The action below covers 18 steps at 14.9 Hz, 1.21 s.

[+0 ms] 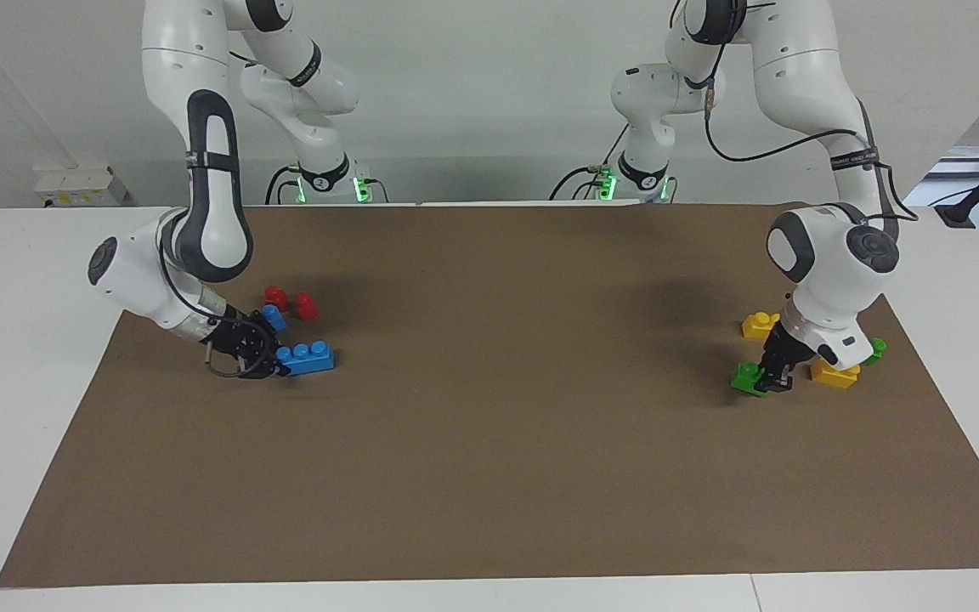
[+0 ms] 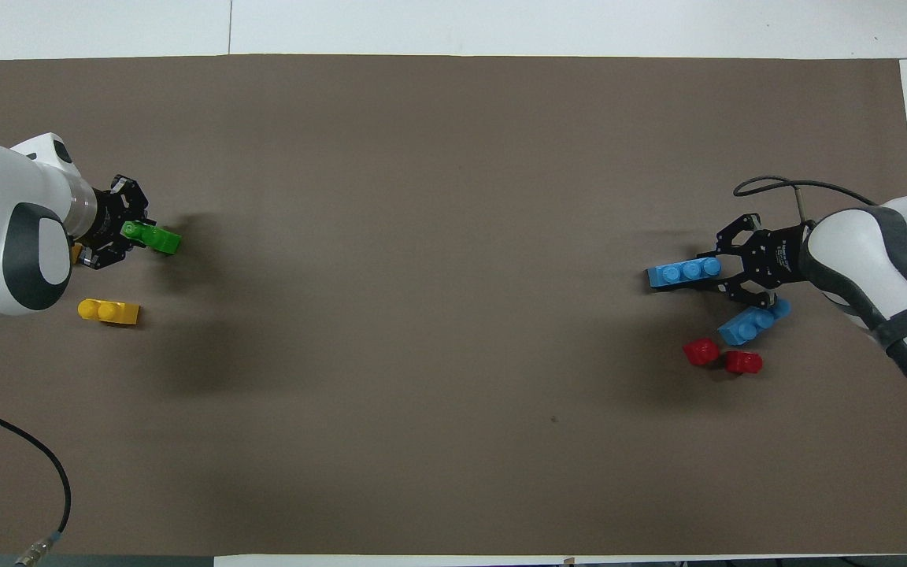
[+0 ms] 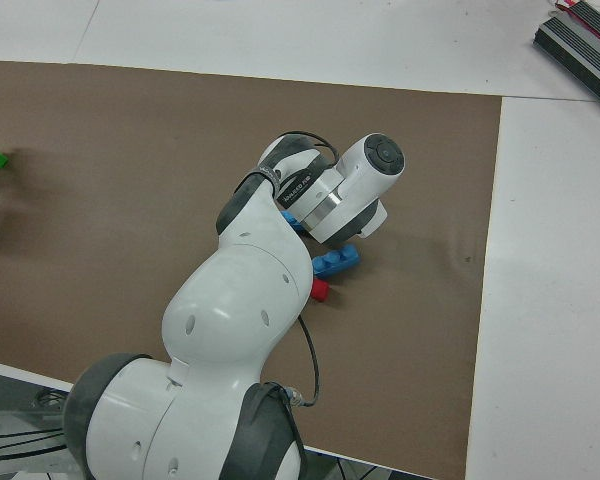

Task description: Remove green block with left arm and hold with right

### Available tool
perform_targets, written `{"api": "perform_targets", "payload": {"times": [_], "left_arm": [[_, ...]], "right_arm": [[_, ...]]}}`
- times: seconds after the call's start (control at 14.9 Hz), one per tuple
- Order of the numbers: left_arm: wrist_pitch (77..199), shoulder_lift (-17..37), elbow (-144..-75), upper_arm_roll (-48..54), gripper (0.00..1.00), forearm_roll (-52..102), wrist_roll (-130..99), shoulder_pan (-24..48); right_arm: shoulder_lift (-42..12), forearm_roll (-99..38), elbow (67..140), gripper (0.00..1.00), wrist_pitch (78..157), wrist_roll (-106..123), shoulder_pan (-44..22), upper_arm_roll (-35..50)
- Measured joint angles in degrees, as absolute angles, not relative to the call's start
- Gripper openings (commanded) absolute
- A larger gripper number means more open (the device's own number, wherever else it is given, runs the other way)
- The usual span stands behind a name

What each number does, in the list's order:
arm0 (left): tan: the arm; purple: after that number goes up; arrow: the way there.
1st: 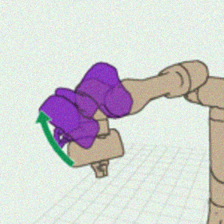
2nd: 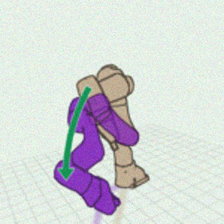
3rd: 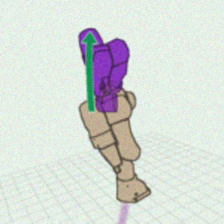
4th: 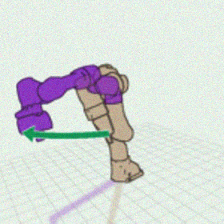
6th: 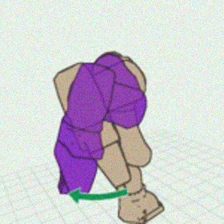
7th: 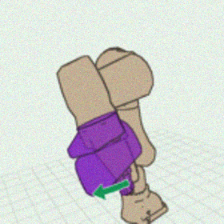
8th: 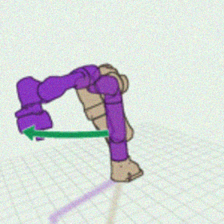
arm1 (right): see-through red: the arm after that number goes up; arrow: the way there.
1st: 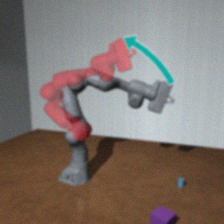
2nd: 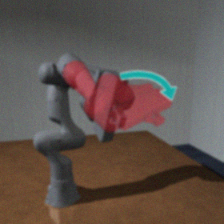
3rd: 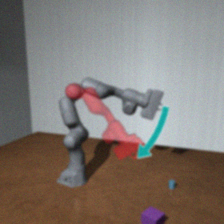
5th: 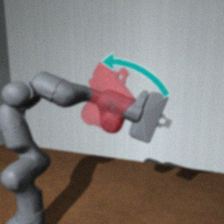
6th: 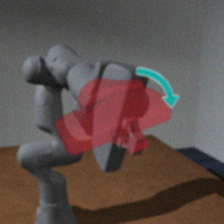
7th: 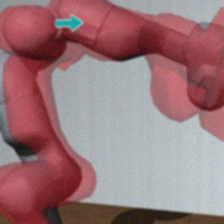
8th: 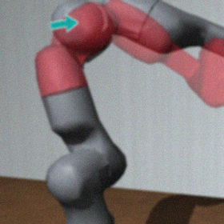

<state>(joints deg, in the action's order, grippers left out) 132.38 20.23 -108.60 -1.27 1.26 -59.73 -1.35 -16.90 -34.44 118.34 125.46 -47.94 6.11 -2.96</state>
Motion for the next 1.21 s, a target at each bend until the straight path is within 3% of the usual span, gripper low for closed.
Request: {"api": "perform_targets", "payload": {"times": [0.13,0.2,0.27,0.47,0.8,1.21], "left_arm": [[132.90,20.45,-108.57,-1.14,0.00,0.61,-59.61,-1.34],[133.10,20.46,-108.57,-1.09,0.43,0.39,-59.54,-1.34],[133.23,20.47,-108.57,-1.05,0.99,0.17,-59.23,-1.34],[133.41,20.57,-108.56,-1.00,1.00,-0.18,-57.72,-1.30],[133.19,19.87,-107.34,-0.62,1.00,-1.83,-54.49,-1.21],[124.40,13.77,-105.07,0.06,1.00,-2.35,-42.47,-0.42]], "right_arm": [[-16.77,-34.44,117.66,0.87,125.51,-47.94,6.11,-2.95],[-16.50,-34.30,116.96,0.94,125.50,-47.94,6.05,-2.93],[-16.01,-33.62,115.96,0.96,125.17,-47.90,5.85,-2.93],[-13.11,-24.29,111.15,0.96,120.21,-47.86,4.83,-2.74],[-4.79,-12.58,102.44,1.00,104.24,-43.36,1.05,-1.77],[6.35,-3.50,99.82,1.00,95.58,-22.87,-2.86,-1.55]]}}
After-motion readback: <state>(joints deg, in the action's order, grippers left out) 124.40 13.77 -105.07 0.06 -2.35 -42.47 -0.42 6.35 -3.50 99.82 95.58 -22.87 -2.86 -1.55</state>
